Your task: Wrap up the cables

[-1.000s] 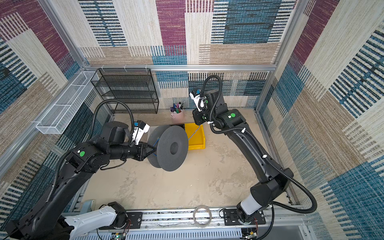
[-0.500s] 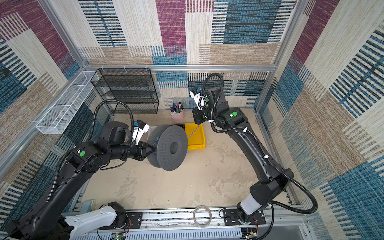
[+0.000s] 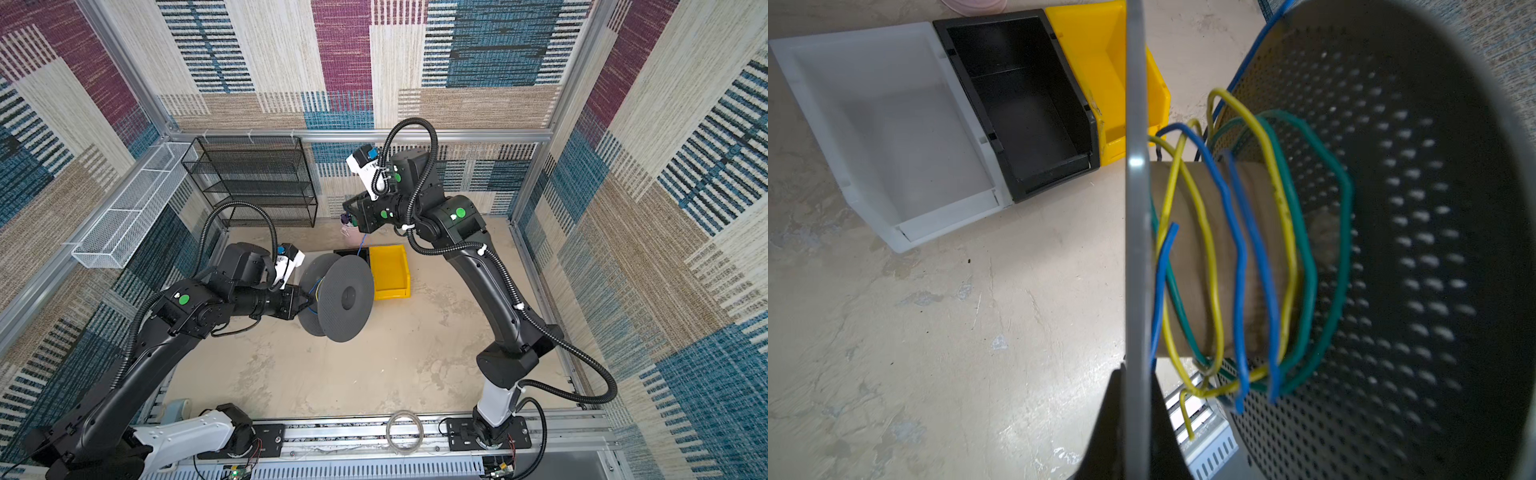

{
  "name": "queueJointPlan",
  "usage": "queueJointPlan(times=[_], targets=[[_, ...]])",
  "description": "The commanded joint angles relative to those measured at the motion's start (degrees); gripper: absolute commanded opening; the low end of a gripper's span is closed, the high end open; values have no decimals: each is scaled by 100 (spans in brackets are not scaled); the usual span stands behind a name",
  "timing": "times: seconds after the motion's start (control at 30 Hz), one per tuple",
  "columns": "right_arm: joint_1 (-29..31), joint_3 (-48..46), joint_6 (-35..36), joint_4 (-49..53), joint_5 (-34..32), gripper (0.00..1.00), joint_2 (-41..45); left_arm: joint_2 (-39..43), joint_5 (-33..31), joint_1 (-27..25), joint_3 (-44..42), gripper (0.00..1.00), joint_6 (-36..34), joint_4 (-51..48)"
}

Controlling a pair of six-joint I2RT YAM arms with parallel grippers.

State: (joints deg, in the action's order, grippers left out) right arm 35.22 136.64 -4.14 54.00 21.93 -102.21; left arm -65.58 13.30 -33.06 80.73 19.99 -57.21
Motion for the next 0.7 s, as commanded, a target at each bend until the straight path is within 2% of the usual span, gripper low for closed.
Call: queueJointPlan(times=[0.0,0.13,0.37,0.5,0.57,0.67], targets=[[9,390,-464,16,621,0,-169,15,-191,1,-13,0,-6,321],[128,-210,-1196,-1011,1598,0,15,-143,-195,1,-120,0,242,587],[597,-1299,-2450,-2834,2273,0,558,-445,-83,17,-504,0,1021,1711],[997,-1656,-2667,-3252,2272,0,782,-477,-52,128,-727,0,1654,2487],[1031,-1848,-2458,-3080,2084,0,1006,-487,-86,168,-727,0,1753,2614],[955,-1718,-1682,-2037,1093,0,1345,-549,70,229,-558,0,1551,2404]])
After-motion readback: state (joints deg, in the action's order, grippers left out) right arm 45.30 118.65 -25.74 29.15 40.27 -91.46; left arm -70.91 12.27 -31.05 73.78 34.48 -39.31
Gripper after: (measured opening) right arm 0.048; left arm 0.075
